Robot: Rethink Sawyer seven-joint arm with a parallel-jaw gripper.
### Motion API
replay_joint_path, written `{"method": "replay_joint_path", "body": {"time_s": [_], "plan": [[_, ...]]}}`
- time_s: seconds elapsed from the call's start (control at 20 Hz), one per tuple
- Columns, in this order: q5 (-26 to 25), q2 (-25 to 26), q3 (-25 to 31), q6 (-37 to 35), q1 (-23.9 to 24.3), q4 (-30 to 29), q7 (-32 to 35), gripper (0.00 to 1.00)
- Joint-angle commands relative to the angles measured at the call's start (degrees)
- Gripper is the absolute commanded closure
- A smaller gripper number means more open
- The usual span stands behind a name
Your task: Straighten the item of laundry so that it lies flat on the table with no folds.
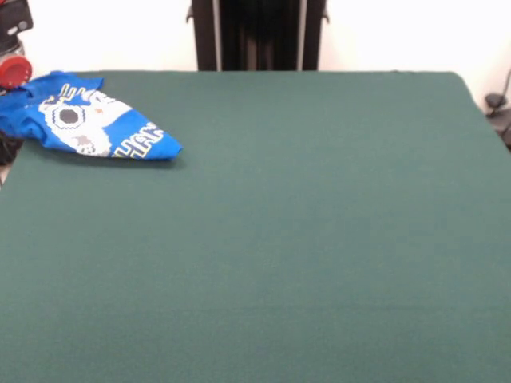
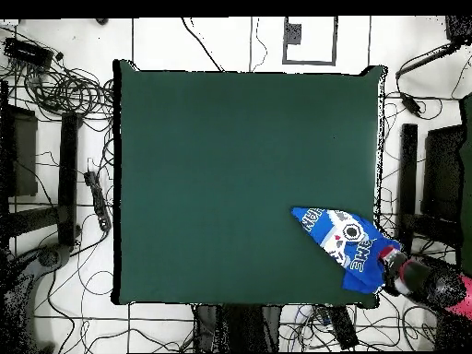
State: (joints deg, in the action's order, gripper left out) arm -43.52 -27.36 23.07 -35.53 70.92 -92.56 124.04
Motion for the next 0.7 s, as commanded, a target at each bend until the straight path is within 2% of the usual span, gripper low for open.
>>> {"method": "replay_joint_path", "body": {"time_s": [0.05,0.5,0.7], "plan": [[-6.67,-1.29,5.62,0.63,2.87,-3.36,-25.18,1.00],[-7.86,-2.21,5.60,0.91,1.73,-5.03,-20.03,1.00],[-8.39,-2.51,3.90,2.71,-1.35,-6.49,-12.44,1.00]]}}
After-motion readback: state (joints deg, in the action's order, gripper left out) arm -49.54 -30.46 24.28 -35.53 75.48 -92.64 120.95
